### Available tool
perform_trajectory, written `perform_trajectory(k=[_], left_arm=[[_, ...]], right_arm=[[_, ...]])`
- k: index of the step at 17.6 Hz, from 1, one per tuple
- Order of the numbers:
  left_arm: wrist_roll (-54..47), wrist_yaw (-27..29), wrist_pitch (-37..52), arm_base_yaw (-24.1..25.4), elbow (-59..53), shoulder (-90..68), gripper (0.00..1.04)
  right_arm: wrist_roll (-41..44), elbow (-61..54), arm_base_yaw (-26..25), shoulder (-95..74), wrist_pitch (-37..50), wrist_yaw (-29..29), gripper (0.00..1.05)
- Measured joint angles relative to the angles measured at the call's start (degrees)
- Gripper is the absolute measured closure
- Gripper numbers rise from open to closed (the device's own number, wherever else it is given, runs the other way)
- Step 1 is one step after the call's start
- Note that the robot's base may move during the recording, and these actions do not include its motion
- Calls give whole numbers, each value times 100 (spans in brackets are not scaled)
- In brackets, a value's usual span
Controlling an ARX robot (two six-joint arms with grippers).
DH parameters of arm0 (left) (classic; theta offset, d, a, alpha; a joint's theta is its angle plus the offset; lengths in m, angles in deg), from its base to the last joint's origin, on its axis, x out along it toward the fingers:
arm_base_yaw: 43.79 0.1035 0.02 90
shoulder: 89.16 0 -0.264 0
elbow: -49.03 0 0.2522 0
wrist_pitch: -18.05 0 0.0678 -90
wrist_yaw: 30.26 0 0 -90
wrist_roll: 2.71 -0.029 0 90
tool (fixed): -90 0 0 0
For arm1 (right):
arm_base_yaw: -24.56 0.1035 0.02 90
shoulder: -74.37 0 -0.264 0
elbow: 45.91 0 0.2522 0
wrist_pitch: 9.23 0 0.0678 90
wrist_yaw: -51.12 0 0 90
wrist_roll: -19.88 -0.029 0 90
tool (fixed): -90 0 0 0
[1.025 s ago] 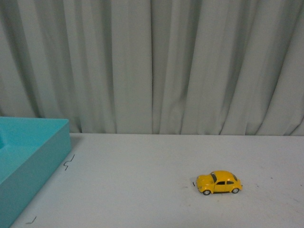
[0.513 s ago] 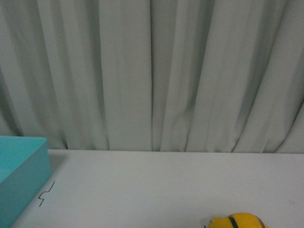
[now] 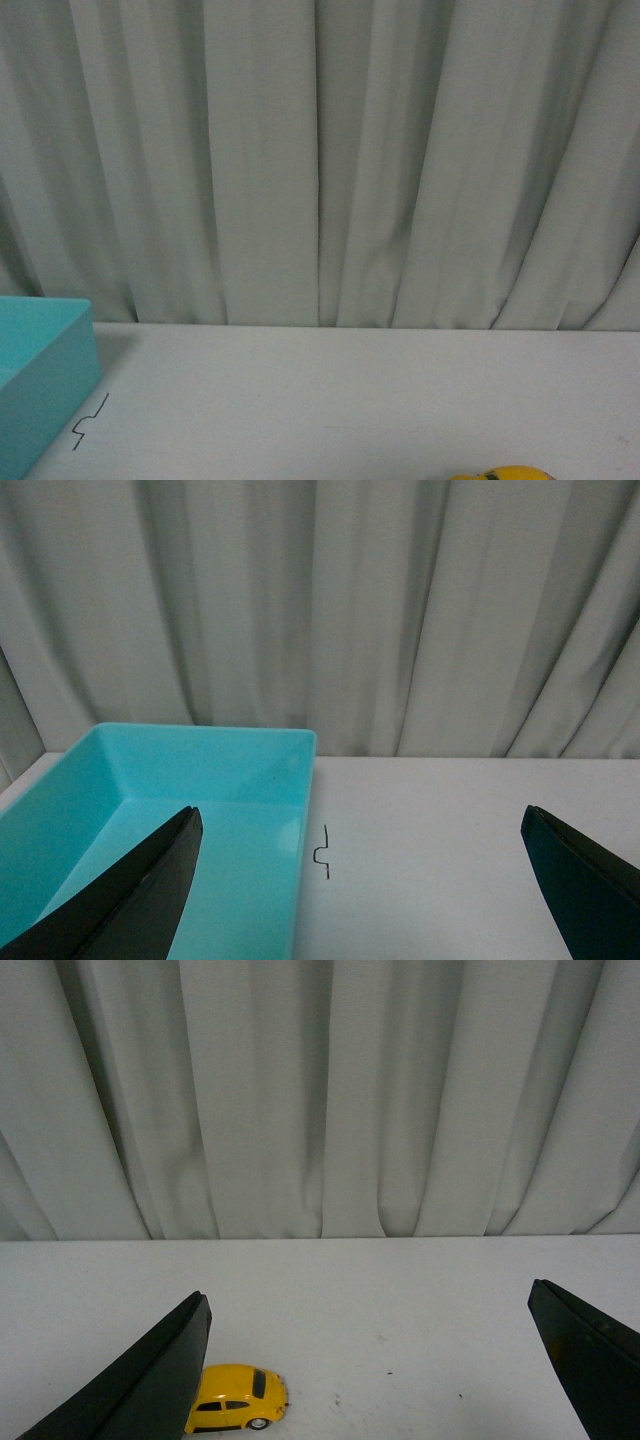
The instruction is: Wind up and store yellow beetle toy
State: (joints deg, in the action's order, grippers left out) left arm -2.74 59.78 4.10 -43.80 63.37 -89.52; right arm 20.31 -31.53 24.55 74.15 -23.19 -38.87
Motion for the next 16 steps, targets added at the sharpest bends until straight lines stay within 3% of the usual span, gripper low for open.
perform_trajectory(k=[4, 5, 7, 10, 11, 13, 16], left_arm=[[0, 0, 0, 0, 0, 0, 7], [0, 0, 0, 0, 0, 0, 7], [0, 0, -2, 0, 0, 0, 7], [0, 2, -2, 0, 0, 0, 7], [0, 4, 0, 0, 0, 0, 7], [2, 2, 0, 0, 0, 0, 7], [0, 0, 0, 0, 0, 0, 7]], right_arm=[[2, 15, -4, -24, -133, 179, 7], [13, 31, -201, -214, -28, 114, 7], [63, 236, -1067, -1215, 1303, -634, 7], [118, 949, -1480, -4000, 3628, -1884, 7], [229, 1410, -1499, -4909, 3976, -2256, 7], [608, 2400, -1416, -6083, 3657, -3119, 7], [2151, 3969, -1198, -7184, 1716, -4671, 7]])
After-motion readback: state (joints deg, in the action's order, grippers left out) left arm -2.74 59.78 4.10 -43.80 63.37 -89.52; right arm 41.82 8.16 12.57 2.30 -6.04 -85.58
